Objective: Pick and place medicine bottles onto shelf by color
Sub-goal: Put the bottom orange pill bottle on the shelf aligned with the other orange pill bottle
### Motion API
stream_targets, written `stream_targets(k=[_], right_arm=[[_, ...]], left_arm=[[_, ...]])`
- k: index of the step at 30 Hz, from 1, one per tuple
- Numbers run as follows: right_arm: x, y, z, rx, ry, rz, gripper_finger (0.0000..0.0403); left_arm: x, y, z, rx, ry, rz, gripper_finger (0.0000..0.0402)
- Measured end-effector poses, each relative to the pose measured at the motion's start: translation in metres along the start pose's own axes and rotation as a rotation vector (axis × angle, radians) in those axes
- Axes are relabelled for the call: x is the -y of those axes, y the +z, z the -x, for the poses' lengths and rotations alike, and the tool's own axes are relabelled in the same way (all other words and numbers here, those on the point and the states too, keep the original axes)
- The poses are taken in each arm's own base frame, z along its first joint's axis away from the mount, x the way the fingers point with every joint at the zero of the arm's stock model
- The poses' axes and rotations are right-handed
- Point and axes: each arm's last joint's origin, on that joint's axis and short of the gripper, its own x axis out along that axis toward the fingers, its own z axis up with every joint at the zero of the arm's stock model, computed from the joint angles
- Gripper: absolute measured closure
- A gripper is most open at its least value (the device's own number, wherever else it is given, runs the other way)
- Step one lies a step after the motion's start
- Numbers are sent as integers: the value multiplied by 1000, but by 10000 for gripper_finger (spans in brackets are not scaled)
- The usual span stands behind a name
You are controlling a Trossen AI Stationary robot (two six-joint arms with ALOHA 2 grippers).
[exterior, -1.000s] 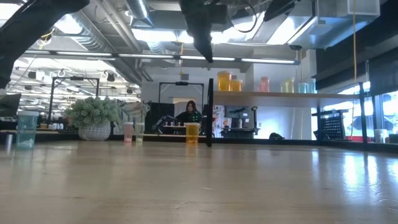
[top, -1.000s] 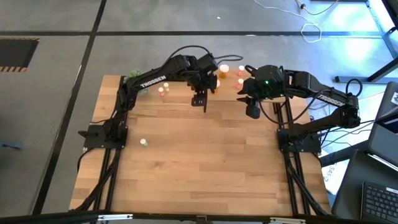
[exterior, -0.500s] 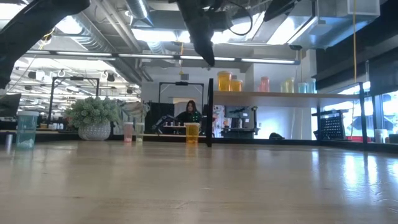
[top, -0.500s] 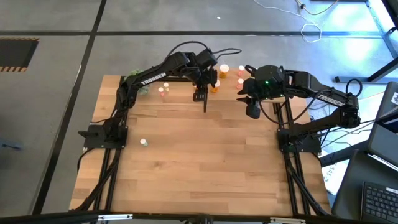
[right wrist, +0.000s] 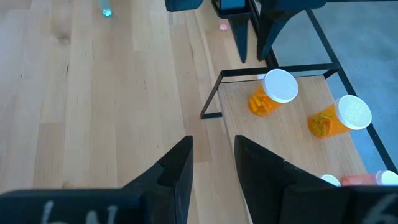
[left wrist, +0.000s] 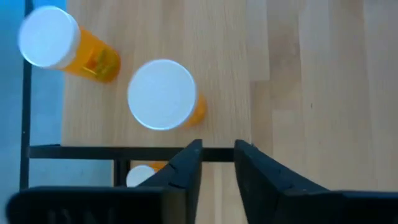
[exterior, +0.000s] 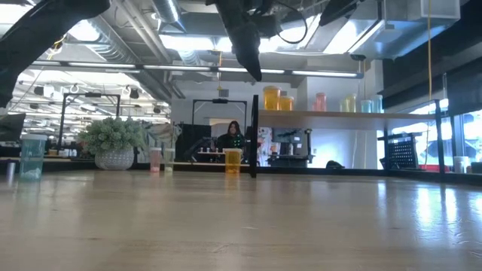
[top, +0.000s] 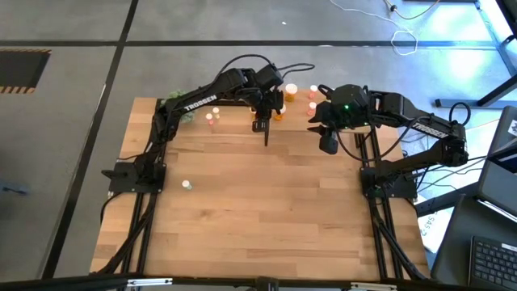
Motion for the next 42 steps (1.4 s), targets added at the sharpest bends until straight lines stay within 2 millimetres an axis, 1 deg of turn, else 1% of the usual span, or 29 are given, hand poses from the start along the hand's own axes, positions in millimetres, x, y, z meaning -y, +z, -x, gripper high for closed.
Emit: stream_targets(k=[3,6,8,13,21,23,29,42], right_arm=[[0,1,0,7,-1,0,283],[1,5,0,54,-8,-2,283],[1,7,0,76,-11,-4,283],[1,8,0,82,-10,-33,283],[1,8,0,82,-10,-31,283],[1,8,0,82,-10,-32,283],[1,8,0,83,-11,-33,283],[1,9,1,91,-12,-33,283]], left_arm=[[-1,-1,0,-3,1,3,351],[-1,-1,0,-2,2,3,385],[-1,0,0,3,4,3,397],[-2,0,-1,5,5,13,399],[-2,-2,-25,-36,-16,13,401],[-2,-1,-28,-26,-12,13,401],[-4,-1,-29,-25,-5,8,401],[-10,6,-29,58,43,-59,401]])
